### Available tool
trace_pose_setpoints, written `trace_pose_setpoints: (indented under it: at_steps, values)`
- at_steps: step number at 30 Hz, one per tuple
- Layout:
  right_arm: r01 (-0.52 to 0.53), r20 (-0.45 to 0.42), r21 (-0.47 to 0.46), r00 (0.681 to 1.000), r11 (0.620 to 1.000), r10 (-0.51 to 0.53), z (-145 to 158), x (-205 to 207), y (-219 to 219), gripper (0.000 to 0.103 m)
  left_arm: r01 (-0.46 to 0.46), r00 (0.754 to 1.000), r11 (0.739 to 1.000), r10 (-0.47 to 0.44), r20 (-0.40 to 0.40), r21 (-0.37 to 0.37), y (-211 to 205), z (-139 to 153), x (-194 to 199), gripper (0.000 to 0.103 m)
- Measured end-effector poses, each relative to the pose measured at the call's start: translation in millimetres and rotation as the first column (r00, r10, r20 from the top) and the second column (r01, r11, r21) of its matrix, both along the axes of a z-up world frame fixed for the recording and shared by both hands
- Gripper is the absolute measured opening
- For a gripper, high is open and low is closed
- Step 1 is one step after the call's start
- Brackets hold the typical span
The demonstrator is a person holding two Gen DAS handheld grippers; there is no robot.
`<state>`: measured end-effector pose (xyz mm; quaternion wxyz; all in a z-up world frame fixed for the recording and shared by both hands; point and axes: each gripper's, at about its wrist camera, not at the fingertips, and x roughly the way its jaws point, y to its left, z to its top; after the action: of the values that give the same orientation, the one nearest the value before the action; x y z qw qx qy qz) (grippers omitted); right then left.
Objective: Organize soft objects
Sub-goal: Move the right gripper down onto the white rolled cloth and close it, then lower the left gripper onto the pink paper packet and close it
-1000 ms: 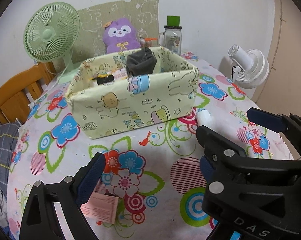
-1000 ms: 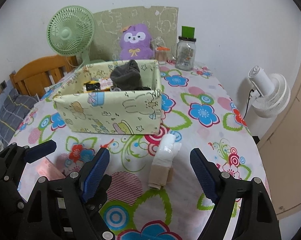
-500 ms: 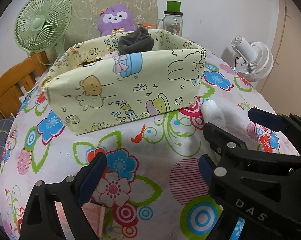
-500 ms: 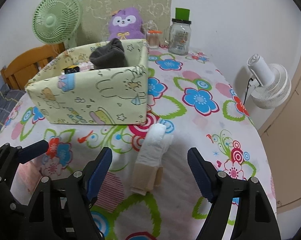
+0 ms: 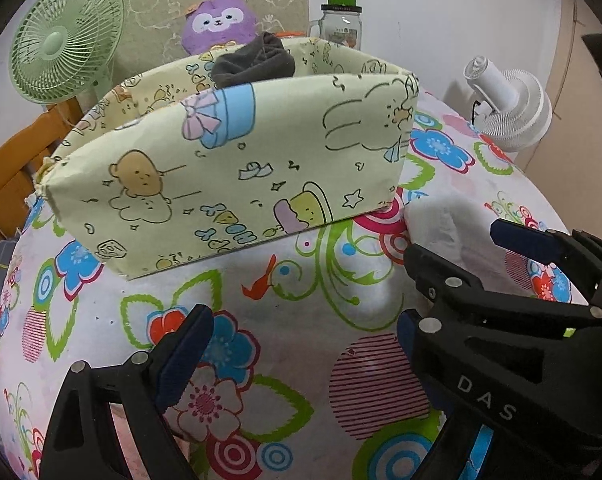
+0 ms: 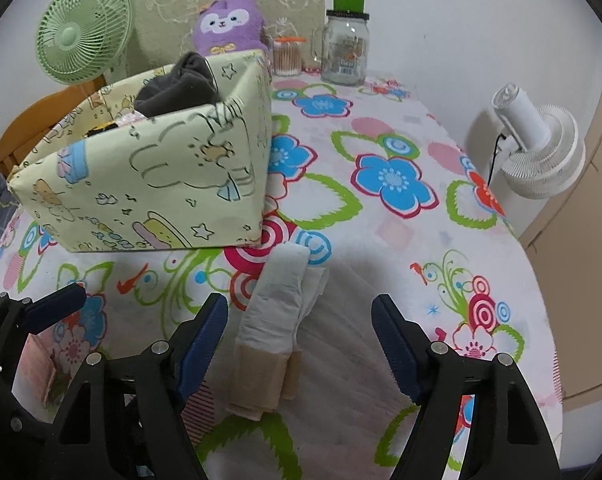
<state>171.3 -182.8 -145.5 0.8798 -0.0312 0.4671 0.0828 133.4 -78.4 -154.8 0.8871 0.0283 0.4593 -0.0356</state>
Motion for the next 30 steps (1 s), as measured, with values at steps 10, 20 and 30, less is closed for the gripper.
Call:
trace_pose_setpoints:
  at_steps: [10, 20, 30]
  values:
    - [-0.019, -0.035, -0.009, 0.999, 1.0, 0.019, -7.5, 4.9, 5.8, 0.031, 0.008, 1.0, 1.0, -0.008, -0.023, 0.01, -2.0, -7.0, 5.8, 0.094]
    - [-0.033, -0.04, 0.013, 0.999, 0.999, 0.033, -3.1, -3.7, 11.1, 0.025, 0.014, 1.0, 1.0, -0.014, -0.013, 0.002, 5.0, -3.8, -2.7, 0.094]
    - [-0.076, -0.009, 0.032, 0.997, 0.997, 0.077, 9.5, -30.1, 32.7, 0.025, -0.01, 1.0, 1.0, 0.01, 0.019, 0.013, 25.6, 4.5, -28.8, 0.094]
